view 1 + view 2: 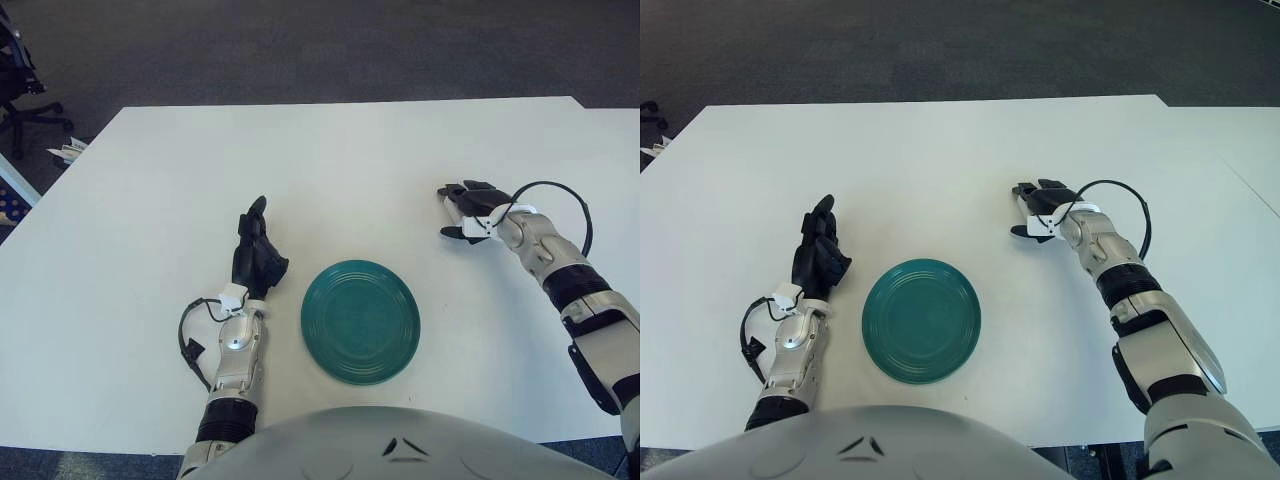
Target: Put the charger into the plate.
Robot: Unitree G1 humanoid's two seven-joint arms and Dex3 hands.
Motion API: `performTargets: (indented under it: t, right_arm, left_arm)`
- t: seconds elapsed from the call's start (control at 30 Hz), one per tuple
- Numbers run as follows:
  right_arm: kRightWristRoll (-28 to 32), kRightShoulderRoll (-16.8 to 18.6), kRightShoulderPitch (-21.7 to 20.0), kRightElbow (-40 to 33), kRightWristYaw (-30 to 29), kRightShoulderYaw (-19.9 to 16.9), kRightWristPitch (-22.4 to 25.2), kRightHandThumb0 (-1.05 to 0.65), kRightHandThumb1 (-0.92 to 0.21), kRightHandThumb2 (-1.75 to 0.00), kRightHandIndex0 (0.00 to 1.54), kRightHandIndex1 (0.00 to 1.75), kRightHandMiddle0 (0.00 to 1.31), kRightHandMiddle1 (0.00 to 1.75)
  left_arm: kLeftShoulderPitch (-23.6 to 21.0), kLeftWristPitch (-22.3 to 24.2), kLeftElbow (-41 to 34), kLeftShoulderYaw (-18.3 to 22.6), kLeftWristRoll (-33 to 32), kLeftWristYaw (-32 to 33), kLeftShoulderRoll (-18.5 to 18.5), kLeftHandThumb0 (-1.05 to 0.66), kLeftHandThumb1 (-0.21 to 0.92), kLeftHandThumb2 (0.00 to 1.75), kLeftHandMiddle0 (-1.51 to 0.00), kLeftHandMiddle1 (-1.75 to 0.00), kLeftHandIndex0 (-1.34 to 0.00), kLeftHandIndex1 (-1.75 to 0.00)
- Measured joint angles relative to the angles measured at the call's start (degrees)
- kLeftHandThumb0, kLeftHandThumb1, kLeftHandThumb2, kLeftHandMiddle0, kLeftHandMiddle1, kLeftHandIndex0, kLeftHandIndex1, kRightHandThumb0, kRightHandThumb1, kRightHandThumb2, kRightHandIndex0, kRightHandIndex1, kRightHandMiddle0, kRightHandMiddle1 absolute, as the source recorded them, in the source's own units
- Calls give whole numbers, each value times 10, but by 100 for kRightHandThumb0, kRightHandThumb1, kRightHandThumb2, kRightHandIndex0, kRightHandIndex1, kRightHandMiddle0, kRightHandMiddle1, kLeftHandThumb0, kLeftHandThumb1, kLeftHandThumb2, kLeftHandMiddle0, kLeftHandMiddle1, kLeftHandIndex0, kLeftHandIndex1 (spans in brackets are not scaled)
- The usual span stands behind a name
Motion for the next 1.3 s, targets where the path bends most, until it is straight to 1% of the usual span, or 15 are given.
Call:
performTargets:
  t: [0.3,0.73,1.0,1.13,1.3]
  right_arm:
    - [1,3,0,11,-18,1,-1,-105,-92,-77,15,1,0,43]
    - [3,6,-9,67,-62,2,-23,-105,-92,-72,22,2,0,52]
    - [3,8,-13,81,-79,7,-23,-105,-92,-69,25,2,0,58]
    - [6,12,-14,92,-94,8,-23,-102,-92,-64,29,3,0,66]
    - [12,19,-20,114,-113,8,-29,-95,-92,-55,43,9,1,75]
  left_arm:
    - [3,2,-4,-1,-3,0,0,-105,92,109,0,0,0,-44]
    - [10,10,-14,-1,-3,1,0,-105,92,112,-1,-1,0,-45]
    - [17,14,-21,-1,-6,1,0,-105,92,112,-4,-1,0,-53]
    - [17,15,-22,-1,-10,0,0,-105,92,112,-4,-1,0,-56]
    - [18,16,-23,-1,-13,0,1,-105,92,110,-5,0,0,-59]
